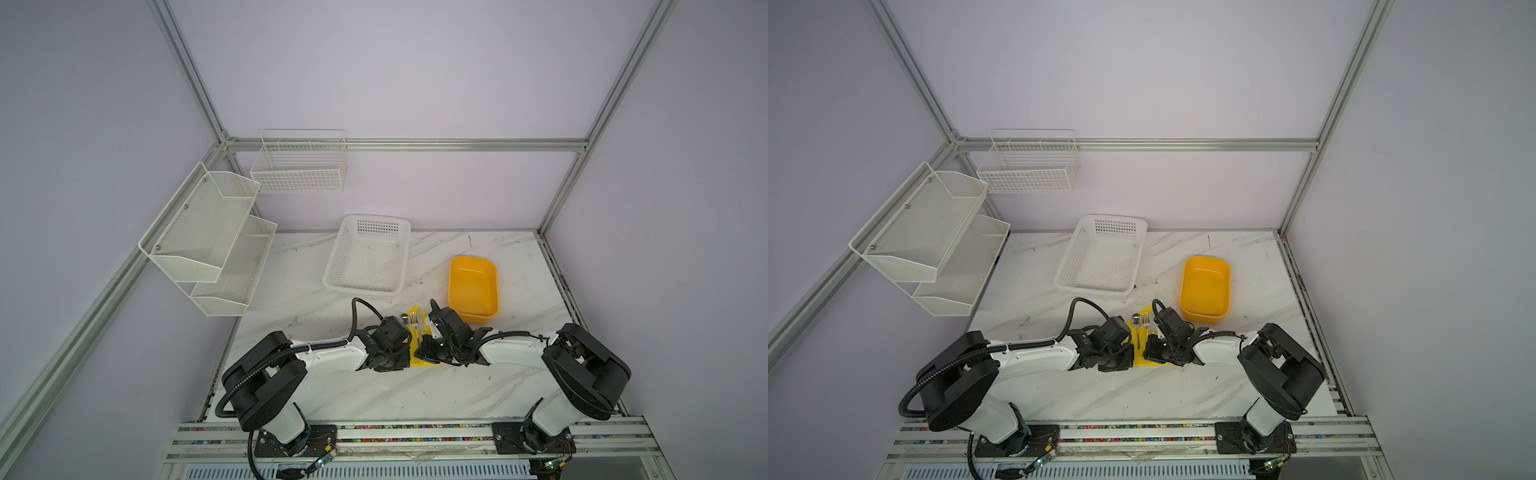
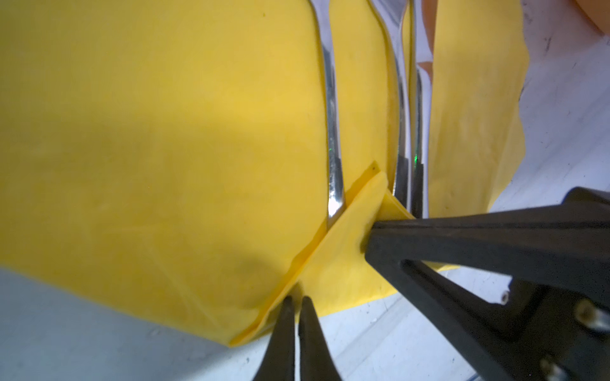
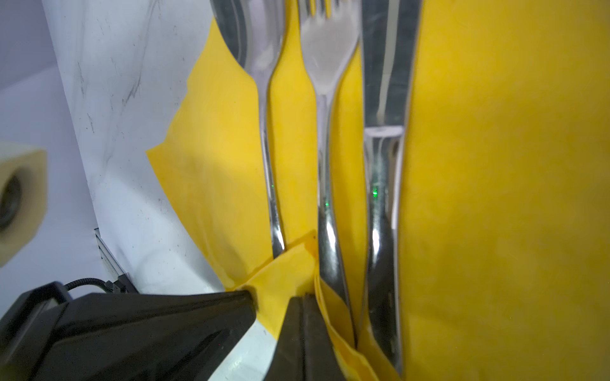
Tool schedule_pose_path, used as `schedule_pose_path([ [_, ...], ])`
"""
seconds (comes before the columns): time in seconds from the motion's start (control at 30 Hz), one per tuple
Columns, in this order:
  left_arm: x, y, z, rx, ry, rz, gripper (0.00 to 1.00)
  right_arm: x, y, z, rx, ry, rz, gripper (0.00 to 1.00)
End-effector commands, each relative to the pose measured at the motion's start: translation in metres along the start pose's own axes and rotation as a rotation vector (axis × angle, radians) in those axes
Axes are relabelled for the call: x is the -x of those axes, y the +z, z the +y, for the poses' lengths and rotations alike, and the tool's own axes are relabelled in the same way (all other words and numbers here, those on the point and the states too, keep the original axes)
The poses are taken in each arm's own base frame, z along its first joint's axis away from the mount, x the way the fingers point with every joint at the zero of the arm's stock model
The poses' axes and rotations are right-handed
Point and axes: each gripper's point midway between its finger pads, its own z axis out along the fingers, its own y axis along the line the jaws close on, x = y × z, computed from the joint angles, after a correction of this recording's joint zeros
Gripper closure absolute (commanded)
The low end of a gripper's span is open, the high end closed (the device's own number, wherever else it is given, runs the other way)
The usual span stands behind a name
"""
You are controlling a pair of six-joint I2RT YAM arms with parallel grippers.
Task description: Place the utensils on the paper napkin and roll it up
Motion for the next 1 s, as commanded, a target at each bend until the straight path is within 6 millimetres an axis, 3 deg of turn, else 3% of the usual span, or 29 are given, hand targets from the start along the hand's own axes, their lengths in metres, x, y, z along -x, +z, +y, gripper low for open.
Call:
schedule_pose_path([
  [0.0,0.002,-0.011,0.012,0.02,-0.019,-0.043,0.9,0.002,-0.002,0.002,-0.016,-0.01,-0.002,1.0],
  [0.3,-0.008,-0.007,0.022,0.039,-0.029,-0.018,0.88,0.009,-0.006,0.013,0.011,-0.021,-0.021,1.0],
  [0.5,-0.012,-0.003,0.033,0.096,-0.027,0.003,0.89,0.007,-0.005,0.008,-0.004,-0.018,-0.02,1.0],
  [0.7,-0.008,-0.003,0.029,0.099,-0.021,-0.002,0.88,0.005,-0.007,0.005,-0.017,-0.019,-0.023,1.0],
  [0.97,0.021,-0.042,0.001,-0.018,0.0,-0.178,0.87,0.005,-0.023,0.004,-0.016,-0.022,-0.065,0.99],
])
